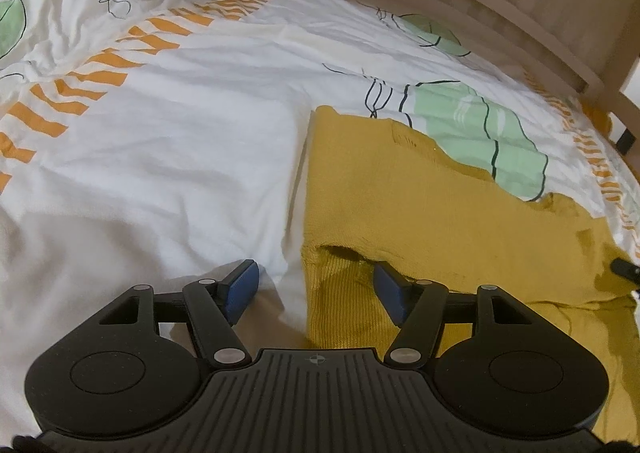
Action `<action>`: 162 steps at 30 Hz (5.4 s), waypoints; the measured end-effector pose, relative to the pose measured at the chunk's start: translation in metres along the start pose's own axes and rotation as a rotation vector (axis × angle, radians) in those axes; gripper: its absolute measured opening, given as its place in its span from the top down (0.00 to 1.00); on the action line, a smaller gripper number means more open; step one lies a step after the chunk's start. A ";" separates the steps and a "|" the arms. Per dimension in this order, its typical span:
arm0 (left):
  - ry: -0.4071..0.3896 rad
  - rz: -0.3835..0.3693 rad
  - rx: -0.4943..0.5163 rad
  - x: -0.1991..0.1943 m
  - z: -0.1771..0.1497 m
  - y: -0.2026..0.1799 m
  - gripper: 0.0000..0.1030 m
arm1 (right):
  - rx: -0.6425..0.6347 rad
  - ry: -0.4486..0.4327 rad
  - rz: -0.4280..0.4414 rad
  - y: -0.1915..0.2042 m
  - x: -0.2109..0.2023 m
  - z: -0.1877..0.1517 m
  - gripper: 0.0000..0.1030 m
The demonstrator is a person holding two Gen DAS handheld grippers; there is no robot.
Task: Fold small clothes
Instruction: 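Grasp the side edge of the sweater with the right gripper, then fold the gripped side edge toward the sweater's center and open the right gripper, then withdraw the right gripper from the folded sweater, then move both grippers to the hem edge of the yellow sweater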
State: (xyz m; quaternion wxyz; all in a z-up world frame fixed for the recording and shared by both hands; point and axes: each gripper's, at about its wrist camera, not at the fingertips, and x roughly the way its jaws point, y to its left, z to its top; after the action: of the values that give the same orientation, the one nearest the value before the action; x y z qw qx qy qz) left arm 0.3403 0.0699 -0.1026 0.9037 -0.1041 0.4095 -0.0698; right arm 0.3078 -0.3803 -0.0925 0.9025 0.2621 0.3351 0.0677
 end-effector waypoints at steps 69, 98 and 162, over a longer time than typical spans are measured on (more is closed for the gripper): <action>0.064 0.072 -0.043 -0.066 -0.040 0.031 0.40 | -0.016 -0.009 -0.276 0.004 -0.099 -0.040 0.17; 0.035 0.056 -0.035 -0.066 -0.050 0.030 0.21 | 0.010 -0.166 -0.226 0.025 -0.062 -0.034 0.16; 0.255 -0.089 0.136 -0.171 -0.162 0.005 0.40 | 0.207 0.342 -0.080 0.022 -0.204 -0.159 0.00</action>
State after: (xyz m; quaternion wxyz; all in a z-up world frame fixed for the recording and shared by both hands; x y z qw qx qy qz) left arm 0.1063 0.0902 -0.0836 0.8454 -0.0507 0.5101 -0.1499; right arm 0.0513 -0.3543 -0.0665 0.8027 0.3248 0.4986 0.0404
